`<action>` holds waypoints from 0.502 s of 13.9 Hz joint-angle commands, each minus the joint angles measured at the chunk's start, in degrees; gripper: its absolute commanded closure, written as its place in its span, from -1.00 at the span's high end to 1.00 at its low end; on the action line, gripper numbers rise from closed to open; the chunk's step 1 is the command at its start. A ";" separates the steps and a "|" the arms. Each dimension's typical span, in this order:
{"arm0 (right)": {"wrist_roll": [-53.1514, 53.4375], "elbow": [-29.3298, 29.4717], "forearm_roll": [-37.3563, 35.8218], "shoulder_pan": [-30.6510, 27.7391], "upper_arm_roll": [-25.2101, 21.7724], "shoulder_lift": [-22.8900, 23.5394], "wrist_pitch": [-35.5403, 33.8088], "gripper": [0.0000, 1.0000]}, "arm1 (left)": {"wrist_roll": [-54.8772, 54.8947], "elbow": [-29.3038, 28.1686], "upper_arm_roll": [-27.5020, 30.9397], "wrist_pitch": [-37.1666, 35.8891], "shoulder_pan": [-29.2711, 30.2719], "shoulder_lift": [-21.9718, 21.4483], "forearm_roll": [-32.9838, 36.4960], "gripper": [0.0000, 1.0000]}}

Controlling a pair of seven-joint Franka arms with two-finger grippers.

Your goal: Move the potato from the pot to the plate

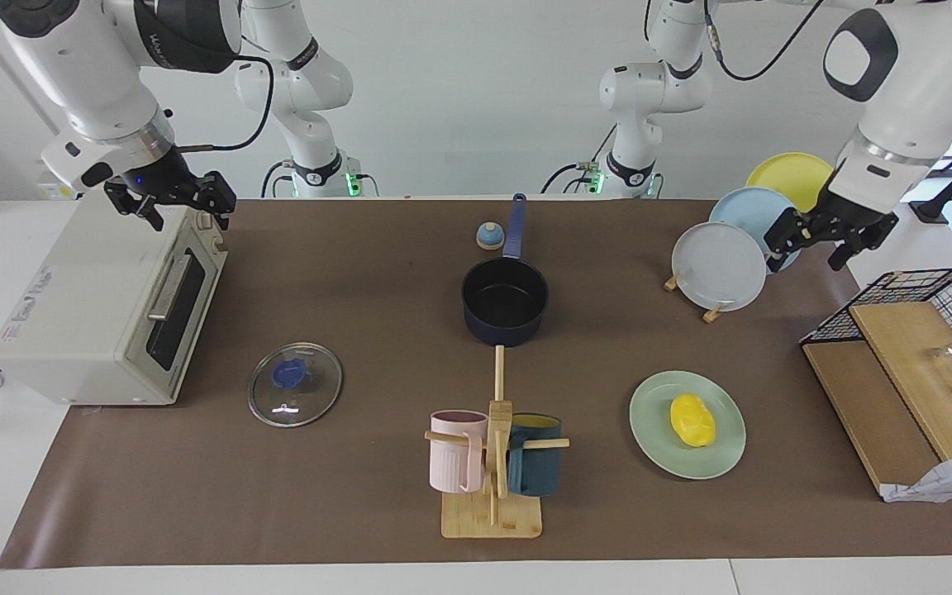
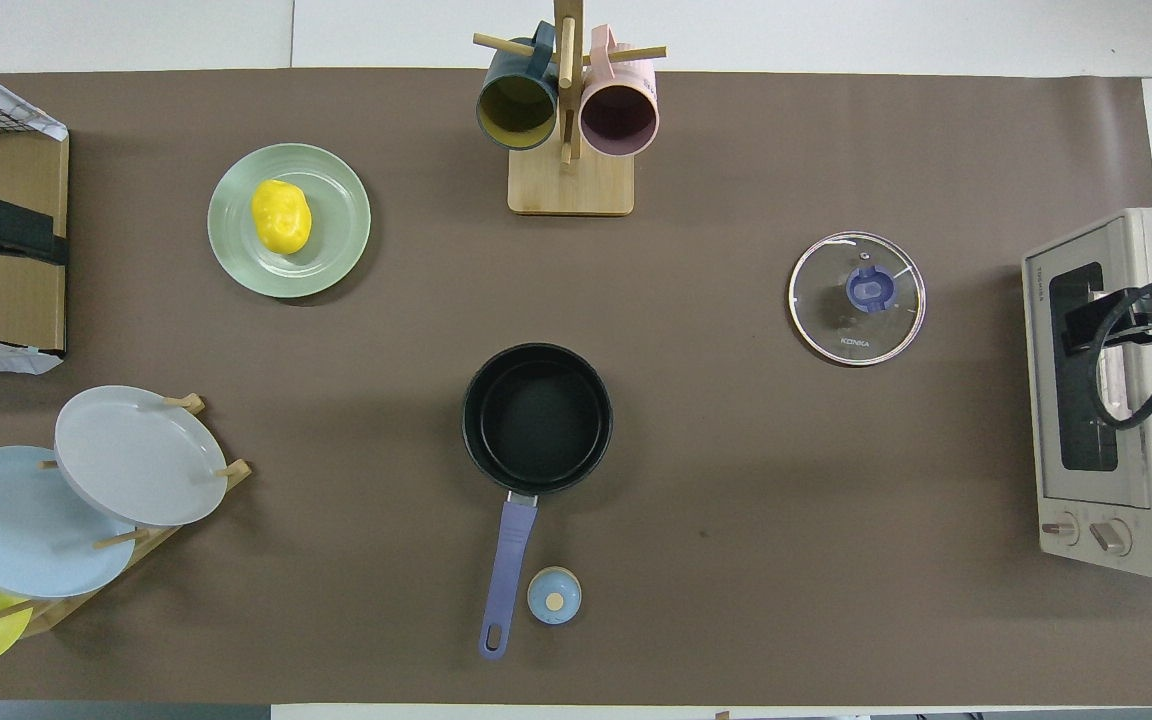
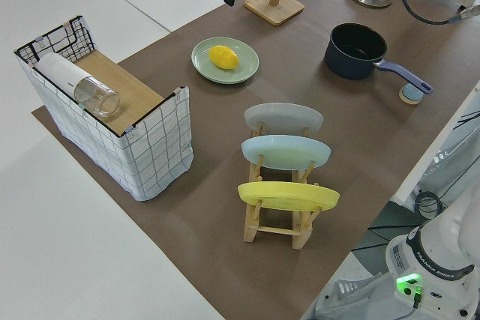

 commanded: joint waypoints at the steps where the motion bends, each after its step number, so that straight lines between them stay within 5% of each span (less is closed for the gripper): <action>1: -0.96 -1.38 0.71 -0.95 0.42 -1.15 1.02 1.00 | -0.98 -4.09 0.12 -5.97 -0.80 -3.97 0.96 1.00; 3: -0.96 -1.38 0.71 -0.95 0.42 -1.15 1.02 1.00 | -1.68 -7.87 0.12 -4.59 -1.25 -5.74 0.96 1.00; 7: -0.96 -1.38 0.71 -0.95 0.42 -1.15 1.02 1.00 | -3.98 -5.26 0.12 -5.98 -2.83 -5.83 1.13 1.00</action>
